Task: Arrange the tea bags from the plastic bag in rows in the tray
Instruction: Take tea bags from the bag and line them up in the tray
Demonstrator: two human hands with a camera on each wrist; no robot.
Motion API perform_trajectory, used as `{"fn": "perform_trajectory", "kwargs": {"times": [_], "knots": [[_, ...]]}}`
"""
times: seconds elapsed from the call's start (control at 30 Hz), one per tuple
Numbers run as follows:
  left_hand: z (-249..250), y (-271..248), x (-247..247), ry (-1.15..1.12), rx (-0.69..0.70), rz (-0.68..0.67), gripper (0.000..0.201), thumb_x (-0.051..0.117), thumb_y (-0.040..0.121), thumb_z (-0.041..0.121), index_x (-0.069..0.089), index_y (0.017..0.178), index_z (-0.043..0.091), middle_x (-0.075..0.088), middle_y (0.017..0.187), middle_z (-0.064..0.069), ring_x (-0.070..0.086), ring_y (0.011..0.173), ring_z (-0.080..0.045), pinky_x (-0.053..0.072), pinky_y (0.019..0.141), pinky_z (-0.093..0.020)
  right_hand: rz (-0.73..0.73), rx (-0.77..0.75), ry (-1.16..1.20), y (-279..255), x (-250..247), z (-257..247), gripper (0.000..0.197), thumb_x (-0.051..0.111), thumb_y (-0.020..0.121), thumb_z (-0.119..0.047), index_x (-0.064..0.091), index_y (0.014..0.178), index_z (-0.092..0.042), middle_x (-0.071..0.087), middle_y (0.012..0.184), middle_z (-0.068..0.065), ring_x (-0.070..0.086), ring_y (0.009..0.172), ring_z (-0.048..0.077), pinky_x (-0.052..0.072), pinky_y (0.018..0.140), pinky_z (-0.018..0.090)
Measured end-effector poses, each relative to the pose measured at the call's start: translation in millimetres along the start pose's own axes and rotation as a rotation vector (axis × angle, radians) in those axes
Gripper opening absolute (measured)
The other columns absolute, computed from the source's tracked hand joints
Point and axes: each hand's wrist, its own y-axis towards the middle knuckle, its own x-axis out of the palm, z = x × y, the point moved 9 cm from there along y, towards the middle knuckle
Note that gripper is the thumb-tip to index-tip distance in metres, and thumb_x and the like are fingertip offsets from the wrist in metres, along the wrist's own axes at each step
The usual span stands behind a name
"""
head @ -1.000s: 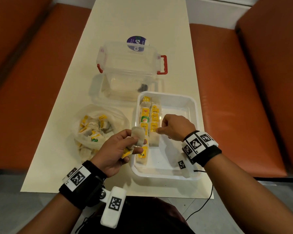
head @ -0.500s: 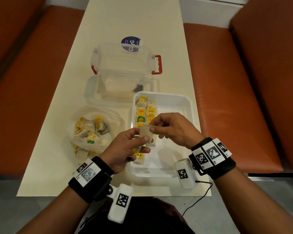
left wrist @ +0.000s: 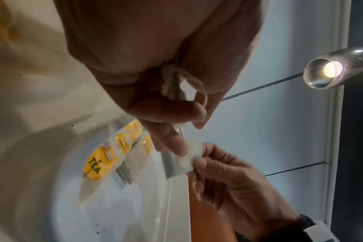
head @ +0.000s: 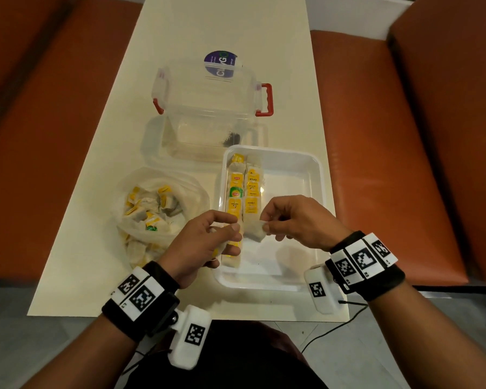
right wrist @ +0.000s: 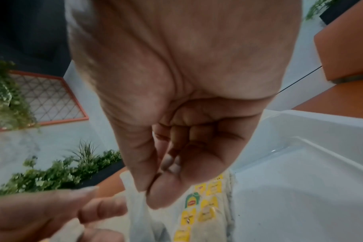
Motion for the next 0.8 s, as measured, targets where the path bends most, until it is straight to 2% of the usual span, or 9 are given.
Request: {"fn": "perform_trajectory", "kwargs": {"times": [0.1, 0.23, 0.3, 0.4, 0.5, 0.6, 0.7, 0.8], "knots": [[-4, -5, -8, -0.016, -0.015, -0.003, 0.021, 0.066, 0.095, 0.024, 0.063, 0.114, 0.017, 0.076, 0.104, -0.011, 0.072, 0.079, -0.015, 0.038, 0.046, -0.019, -0.101, 0.051, -0.119, 4, 17, 13, 0.010, 0.074, 0.087, -0.018, 0.069, 0.088, -0.027, 0.073, 0.076, -0.008, 0.069, 0.067, 0.006, 0.042, 0.058, 0.012], [-8, -9, -13, -0.068, -0.037, -0.011, 0.024, 0.070, 0.089, 0.012, 0.065, 0.112, 0.018, 0.076, 0.104, -0.010, 0.072, 0.083, -0.015, 0.043, 0.049, -0.020, -0.230, 0.104, -0.274, 17, 43, 27, 0.009, 0.073, 0.088, -0.020, 0.069, 0.094, -0.024, 0.073, 0.078, -0.011, 0.068, 0.066, 0.003, 0.050, 0.069, 0.020], [-8, -10, -14, -0.097, -0.036, -0.023, 0.026, 0.068, 0.089, 0.009, 0.064, 0.114, 0.017, 0.076, 0.105, -0.009, 0.073, 0.089, -0.017, 0.048, 0.055, -0.022, -0.226, 0.125, -0.324, 25, 47, 32, 0.010, 0.072, 0.087, -0.021, 0.066, 0.090, -0.028, 0.074, 0.079, -0.010, 0.070, 0.067, 0.003, 0.055, 0.076, 0.025], [-10, -11, -15, -0.149, -0.031, -0.044, 0.031, 0.055, 0.092, -0.003, 0.063, 0.117, 0.014, 0.076, 0.108, -0.010, 0.074, 0.096, -0.022, 0.057, 0.066, -0.028, -0.150, 0.162, -0.350, 37, 41, 36, 0.011, 0.073, 0.084, -0.022, 0.064, 0.086, -0.029, 0.075, 0.078, -0.008, 0.071, 0.069, 0.004, 0.057, 0.080, 0.029], [-12, -10, -16, -0.188, -0.019, -0.055, 0.038, 0.046, 0.092, -0.013, 0.062, 0.118, 0.010, 0.074, 0.111, -0.014, 0.074, 0.099, -0.027, 0.062, 0.074, -0.032, -0.093, 0.187, -0.369, 45, 34, 38, 0.011, 0.072, 0.083, -0.023, 0.063, 0.085, -0.028, 0.075, 0.073, -0.009, 0.071, 0.067, 0.004, 0.057, 0.079, 0.029], [-11, -10, -14, -0.188, 0.004, -0.069, 0.043, 0.044, 0.091, -0.018, 0.061, 0.120, 0.010, 0.073, 0.113, -0.016, 0.072, 0.103, -0.029, 0.062, 0.082, -0.035, -0.062, 0.209, -0.363, 49, 30, 41, 0.010, 0.072, 0.082, -0.021, 0.064, 0.086, -0.025, 0.075, 0.069, -0.008, 0.071, 0.067, 0.004, 0.056, 0.076, 0.027], [-10, -10, -13, -0.201, 0.011, -0.074, 0.048, 0.042, 0.089, -0.023, 0.061, 0.120, 0.010, 0.073, 0.113, -0.016, 0.072, 0.105, -0.029, 0.061, 0.084, -0.035, -0.047, 0.226, -0.342, 50, 28, 42, 0.010, 0.073, 0.081, -0.020, 0.065, 0.086, -0.023, 0.074, 0.067, -0.008, 0.072, 0.065, 0.004, 0.056, 0.072, 0.025], [-9, -9, -13, -0.237, -0.001, -0.067, 0.050, 0.042, 0.088, -0.024, 0.061, 0.119, 0.009, 0.073, 0.113, -0.017, 0.072, 0.105, -0.028, 0.061, 0.085, -0.035, -0.033, 0.241, -0.319, 52, 27, 42, 0.009, 0.072, 0.082, -0.020, 0.066, 0.087, -0.023, 0.072, 0.063, -0.008, 0.069, 0.060, 0.003, 0.050, 0.062, 0.022]]}}
